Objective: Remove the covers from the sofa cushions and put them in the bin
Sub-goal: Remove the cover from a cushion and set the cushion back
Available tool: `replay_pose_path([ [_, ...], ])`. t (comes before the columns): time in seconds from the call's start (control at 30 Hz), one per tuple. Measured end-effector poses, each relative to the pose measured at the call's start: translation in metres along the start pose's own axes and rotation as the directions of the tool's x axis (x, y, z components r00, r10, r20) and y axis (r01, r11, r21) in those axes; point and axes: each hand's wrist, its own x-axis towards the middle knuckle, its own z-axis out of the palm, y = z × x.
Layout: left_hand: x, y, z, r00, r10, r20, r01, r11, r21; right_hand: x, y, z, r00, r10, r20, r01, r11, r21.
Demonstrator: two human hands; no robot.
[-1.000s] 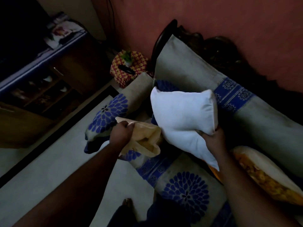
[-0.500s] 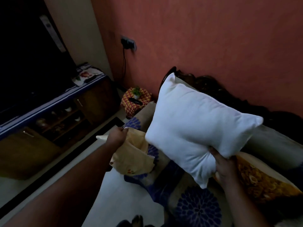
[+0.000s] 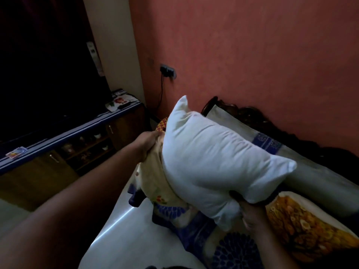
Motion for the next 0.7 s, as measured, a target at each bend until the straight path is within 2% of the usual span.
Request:
replay_pose_path([
  [0.03, -0.006, 0.003, 0.002, 0.999, 0.045, 0.016, -0.044, 0.999, -0.011, 0.000, 0.001, -0.004, 0.999, 0.011, 0.043, -0.005, 0.990, -0.139],
  [0.07, -0.011, 0.006, 0.004, 0.996, 0.083, 0.042, -0.082, 0.996, -0.027, 0.002, 0.003, -0.005, 0.996, 0.086, 0.030, -0.078, 0.975, -0.207],
  [0.13, -0.018, 0.005, 0.006, 0.989, 0.113, 0.092, -0.107, 0.992, -0.061, 0.006, 0.002, -0.011, 0.986, 0.155, -0.069, -0.166, 0.964, -0.210],
  [0.17, -0.021, 0.004, 0.007, 0.988, 0.106, 0.112, -0.098, 0.993, -0.073, 0.005, -0.002, -0.012, 0.985, 0.158, -0.072, -0.169, 0.968, -0.187],
  [0.27, -0.030, 0.002, 0.005, 0.980, 0.075, 0.184, -0.064, 0.996, -0.066, 0.016, 0.010, -0.023, 0.999, -0.012, 0.050, 0.026, 0.956, -0.294],
  [0.3, -0.032, 0.002, 0.005, 0.975, 0.078, 0.206, -0.066, 0.996, -0.066, 0.015, 0.001, -0.028, 0.998, 0.055, 0.038, -0.042, 0.957, -0.287],
  [0.33, -0.035, 0.002, 0.005, 0.968, 0.108, 0.228, -0.095, 0.993, -0.065, 0.006, -0.012, -0.030, 0.984, 0.177, 0.002, -0.174, 0.968, -0.181],
  [0.37, -0.037, 0.002, 0.004, 0.958, 0.156, 0.242, -0.149, 0.988, -0.046, 0.002, -0.016, -0.032, 0.976, 0.217, 0.013, -0.213, 0.965, -0.150],
  [0.4, -0.037, 0.001, 0.005, 0.951, 0.197, 0.239, -0.204, 0.979, 0.001, -0.001, -0.027, -0.034, 0.965, 0.247, 0.087, -0.229, 0.956, -0.182],
  [0.43, -0.039, -0.002, 0.006, 0.950, 0.231, 0.210, -0.250, 0.966, 0.069, -0.003, -0.040, -0.038, 0.963, 0.174, 0.206, -0.125, 0.965, -0.230],
  [0.47, -0.040, -0.005, 0.009, 0.950, 0.265, 0.163, -0.287, 0.950, 0.127, -0.006, -0.062, -0.032, 0.960, 0.085, 0.268, -0.038, 0.984, -0.174],
  [0.53, -0.046, -0.013, 0.017, 0.943, 0.326, 0.066, -0.332, 0.928, 0.168, 0.000, -0.090, -0.036, 0.942, -0.157, 0.296, 0.161, 0.987, 0.011],
  [0.57, -0.047, -0.018, 0.021, 0.938, 0.345, 0.036, -0.346, 0.925, 0.156, 0.009, -0.097, -0.038, 0.944, -0.222, 0.244, 0.218, 0.975, 0.044],
  [0.6, -0.049, -0.023, 0.026, 0.936, 0.350, 0.030, -0.351, 0.928, 0.126, 0.013, -0.104, -0.035, 0.932, -0.250, 0.263, 0.241, 0.968, 0.065],
  [0.63, -0.052, -0.025, 0.030, 0.936, 0.348, 0.045, -0.351, 0.932, 0.087, 0.007, -0.121, -0.025, 0.907, -0.238, 0.348, 0.267, 0.963, -0.035],
  [0.67, -0.055, -0.027, 0.036, 0.934, 0.349, 0.073, -0.353, 0.934, 0.052, 0.002, -0.129, -0.013, 0.851, -0.246, 0.465, 0.346, 0.927, -0.143],
  [0.7, -0.058, -0.027, 0.041, 0.933, 0.346, 0.100, -0.350, 0.936, 0.025, -0.002, -0.128, 0.001, 0.795, -0.185, 0.578, 0.441, 0.830, -0.341],
])
